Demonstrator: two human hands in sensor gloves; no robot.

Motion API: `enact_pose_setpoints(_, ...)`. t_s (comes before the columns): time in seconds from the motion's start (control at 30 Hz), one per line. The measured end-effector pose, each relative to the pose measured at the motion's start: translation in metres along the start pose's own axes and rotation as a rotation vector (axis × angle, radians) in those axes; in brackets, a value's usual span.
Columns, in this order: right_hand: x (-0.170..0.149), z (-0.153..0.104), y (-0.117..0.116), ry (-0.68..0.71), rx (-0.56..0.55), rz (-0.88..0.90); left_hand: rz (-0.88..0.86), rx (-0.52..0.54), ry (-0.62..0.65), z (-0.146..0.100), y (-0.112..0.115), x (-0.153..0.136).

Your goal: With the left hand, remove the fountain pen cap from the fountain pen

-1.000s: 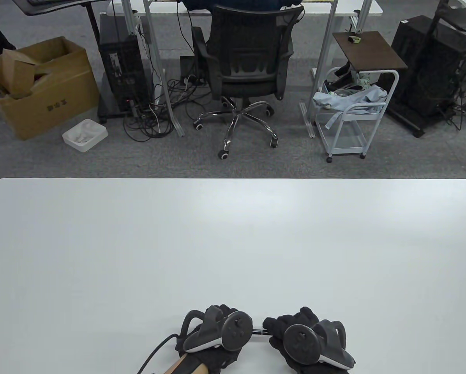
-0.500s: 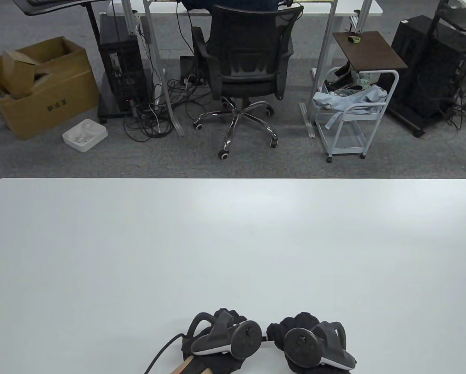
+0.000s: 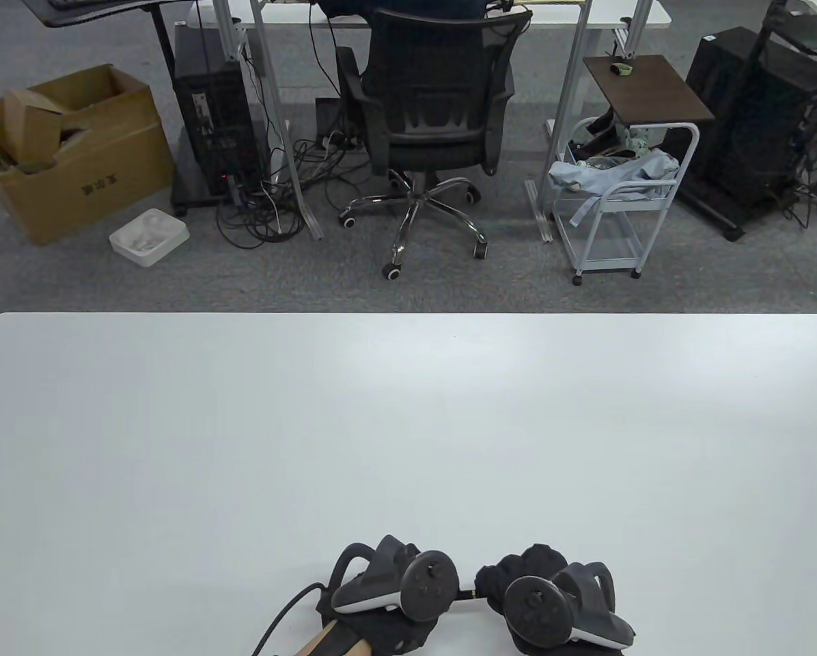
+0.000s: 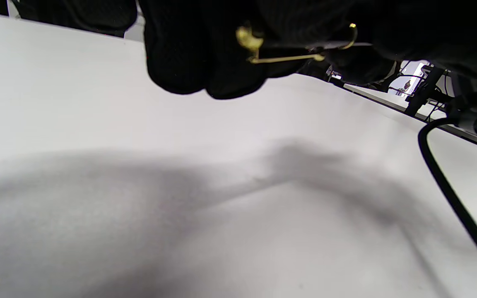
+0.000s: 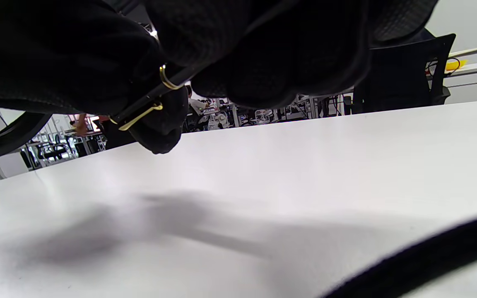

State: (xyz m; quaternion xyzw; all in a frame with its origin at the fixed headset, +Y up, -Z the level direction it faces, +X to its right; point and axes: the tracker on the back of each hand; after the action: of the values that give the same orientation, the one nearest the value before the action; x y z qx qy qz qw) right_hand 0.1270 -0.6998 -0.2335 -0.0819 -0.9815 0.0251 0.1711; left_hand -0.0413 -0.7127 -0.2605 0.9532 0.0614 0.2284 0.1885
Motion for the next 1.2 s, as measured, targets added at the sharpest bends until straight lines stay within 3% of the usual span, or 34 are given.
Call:
enact_pose_setpoints(0.03, -0.004, -0.002, 0.002, -0.014, -0.026, -0.067, 0.082, -0.006, -0.051, -0.003, -0.001, -0.004)
enact_pose_setpoints(0.07, -0.011, -0.004, 0.008, -0.023, -0.071, -0.129, 0.154, 0.057, -0.084, -0.003, -0.004, -0.016)
enact_pose_setpoints(0.2, -0.036, -0.01, 0.025, -0.081, -0.244, 0.152, -0.022, 0.15, -0.211, 0.007, -0.027, -0.046)
enact_pose_setpoints(0.3, -0.045, -0.013, 0.029, -0.111, -0.322, 0.239, -0.018, 0.174, -0.296, 0.028, -0.037, -0.054)
enact_pose_setpoints(0.43, -0.056, -0.015, 0.029, -0.131, -0.321, 0.272, 0.149, 0.248, -0.383, 0.067, -0.037, -0.052)
enact_pose_setpoints(0.63, -0.068, -0.013, 0.022, -0.164, -0.321, 0.318, 0.248, 0.224, -0.476, 0.119, -0.017, -0.062)
enact_pose_setpoints(0.8, -0.069, -0.011, 0.019, -0.166, -0.314, 0.323, 0.216, 0.181, -0.545, 0.144, -0.006, -0.08)
enact_pose_setpoints(1.03, -0.068, -0.007, 0.016, -0.162, -0.291, 0.309, 0.189, 0.135, -0.553, 0.148, -0.011, -0.087)
enact_pose_setpoints(1.2, -0.064, -0.006, 0.011, -0.152, -0.264, 0.267, 0.193, 0.157, -0.541, 0.126, -0.028, -0.09)
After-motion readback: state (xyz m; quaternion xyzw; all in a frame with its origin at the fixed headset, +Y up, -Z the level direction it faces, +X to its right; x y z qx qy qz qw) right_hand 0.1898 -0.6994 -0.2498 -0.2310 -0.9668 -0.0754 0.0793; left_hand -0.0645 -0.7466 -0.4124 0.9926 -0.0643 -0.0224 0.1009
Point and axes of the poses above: the tracker on the back of each hand, its own x axis roughly to the thumb side, its own z axis roughly from the wrist to the fingertips, y = z × x, and after that the axes turned 11 degrees about -y, right-handed
